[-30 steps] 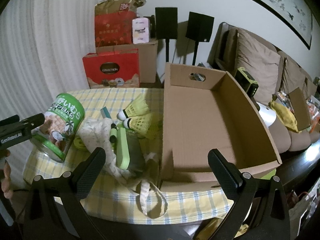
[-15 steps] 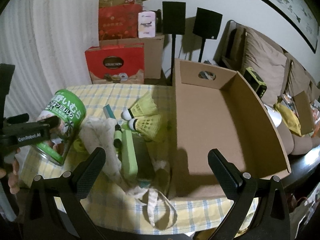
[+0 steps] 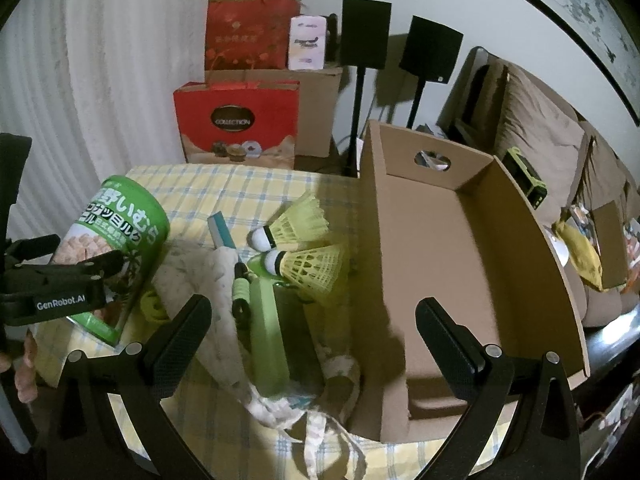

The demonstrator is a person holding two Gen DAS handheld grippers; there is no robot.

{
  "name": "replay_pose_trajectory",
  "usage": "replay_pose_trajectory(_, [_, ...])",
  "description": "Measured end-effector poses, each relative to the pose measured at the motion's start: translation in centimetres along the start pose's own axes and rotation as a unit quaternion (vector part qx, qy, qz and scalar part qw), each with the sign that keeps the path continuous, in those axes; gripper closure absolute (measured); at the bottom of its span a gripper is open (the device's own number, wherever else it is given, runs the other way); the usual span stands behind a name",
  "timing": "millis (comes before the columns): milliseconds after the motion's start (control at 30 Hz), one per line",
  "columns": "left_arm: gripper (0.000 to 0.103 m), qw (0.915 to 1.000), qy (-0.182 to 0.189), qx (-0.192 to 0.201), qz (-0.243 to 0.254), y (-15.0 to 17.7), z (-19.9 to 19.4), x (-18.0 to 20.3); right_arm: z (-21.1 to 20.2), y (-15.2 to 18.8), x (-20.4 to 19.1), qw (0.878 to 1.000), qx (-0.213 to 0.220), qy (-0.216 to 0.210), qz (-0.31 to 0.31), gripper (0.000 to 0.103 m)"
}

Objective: Organize objects
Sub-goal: 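Close the left gripper on the green can and lift it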

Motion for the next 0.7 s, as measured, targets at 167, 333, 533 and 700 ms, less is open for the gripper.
replay_pose_trajectory(167, [0.0,0.9999,0.008,-0.008,0.006,0.2,0.6,0.4,0.4,-0.1,-0.1,1.0,-0.003,-0.005,0.001,0.0])
replay_pose_trajectory(333, [0.003,0.9997,0.009,-0.014,0.017,0.8,1.3,1.1,0.8,-0.1,-0.3,1.0,-0.008,-0.017,0.0,0.0])
replay_pose_trajectory(533, [0.003,0.9998,0.008,-0.005,0.018,0.9,1.2,1.2,1.1,0.0,-0.5,1.0,-0.012,-0.028,0.001,0.0])
replay_pose_trajectory(700, [0.003,0.9999,0.011,0.001,0.008,1.1,0.8,0.8,0.9,0.0,-0.7,1.0,-0.018,-0.012,0.013,0.0])
Point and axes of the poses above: each gripper's, at about its wrist camera, not at the fingertips, and z roughly the way its jaws point, x to its right, y to its underside, the point moved 3 cm from there along z, roughly the way its jaws point, and after that the axes turned 14 degrees about -z, right-handed, at the moved point
